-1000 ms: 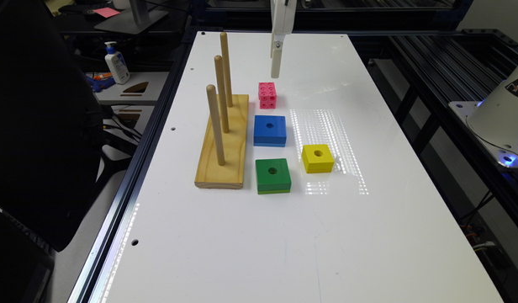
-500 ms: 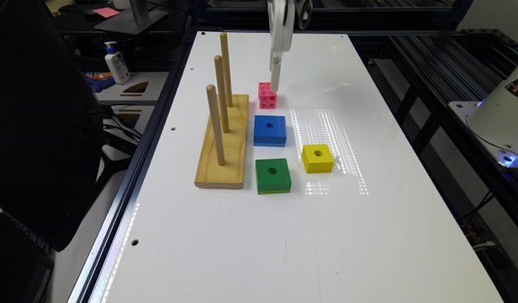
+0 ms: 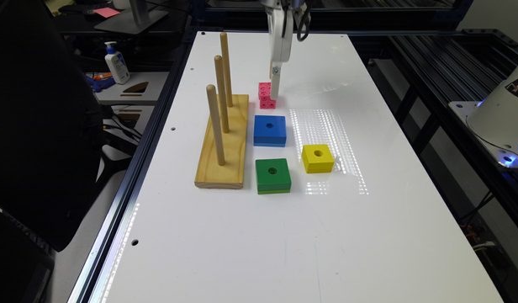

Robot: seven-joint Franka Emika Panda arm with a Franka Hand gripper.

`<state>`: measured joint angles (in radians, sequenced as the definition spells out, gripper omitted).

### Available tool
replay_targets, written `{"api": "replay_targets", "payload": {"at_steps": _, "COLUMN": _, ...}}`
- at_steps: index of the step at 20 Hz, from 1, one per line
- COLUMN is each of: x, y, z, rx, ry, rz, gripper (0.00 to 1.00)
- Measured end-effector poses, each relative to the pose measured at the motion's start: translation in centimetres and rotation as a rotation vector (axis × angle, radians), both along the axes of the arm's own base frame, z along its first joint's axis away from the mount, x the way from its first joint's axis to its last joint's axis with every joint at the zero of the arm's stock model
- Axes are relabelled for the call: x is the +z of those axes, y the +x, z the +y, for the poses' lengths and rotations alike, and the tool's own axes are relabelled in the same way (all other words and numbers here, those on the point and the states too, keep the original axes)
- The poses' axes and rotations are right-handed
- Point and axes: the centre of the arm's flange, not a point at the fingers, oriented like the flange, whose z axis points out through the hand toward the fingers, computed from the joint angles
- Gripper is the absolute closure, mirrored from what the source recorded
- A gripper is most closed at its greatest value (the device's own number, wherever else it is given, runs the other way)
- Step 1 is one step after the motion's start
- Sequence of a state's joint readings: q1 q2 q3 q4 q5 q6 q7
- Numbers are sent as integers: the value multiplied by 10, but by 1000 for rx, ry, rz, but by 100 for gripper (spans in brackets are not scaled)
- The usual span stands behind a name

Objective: Pick up pink block.

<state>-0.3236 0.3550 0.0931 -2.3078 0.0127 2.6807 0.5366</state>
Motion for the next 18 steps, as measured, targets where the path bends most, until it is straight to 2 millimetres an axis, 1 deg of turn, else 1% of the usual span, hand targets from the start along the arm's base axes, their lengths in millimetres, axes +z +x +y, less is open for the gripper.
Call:
{"api": "replay_targets", "payload": {"at_steps": 4, "x": -9, "y": 2, "z": 0, "rx": 0, "ry": 1, "rz": -6, "gripper": 0}}
{"api": "replay_targets", "payload": {"at_steps": 11, "x": -4, "y": 14, "z": 4, "rx": 6, "ry": 2, "rz": -25, "gripper": 0}}
{"api": "replay_targets", "payload": {"at_steps": 18, "x": -4, "y": 15, "z": 6, "rx": 8, "ry": 3, "rz": -26, "gripper": 0}}
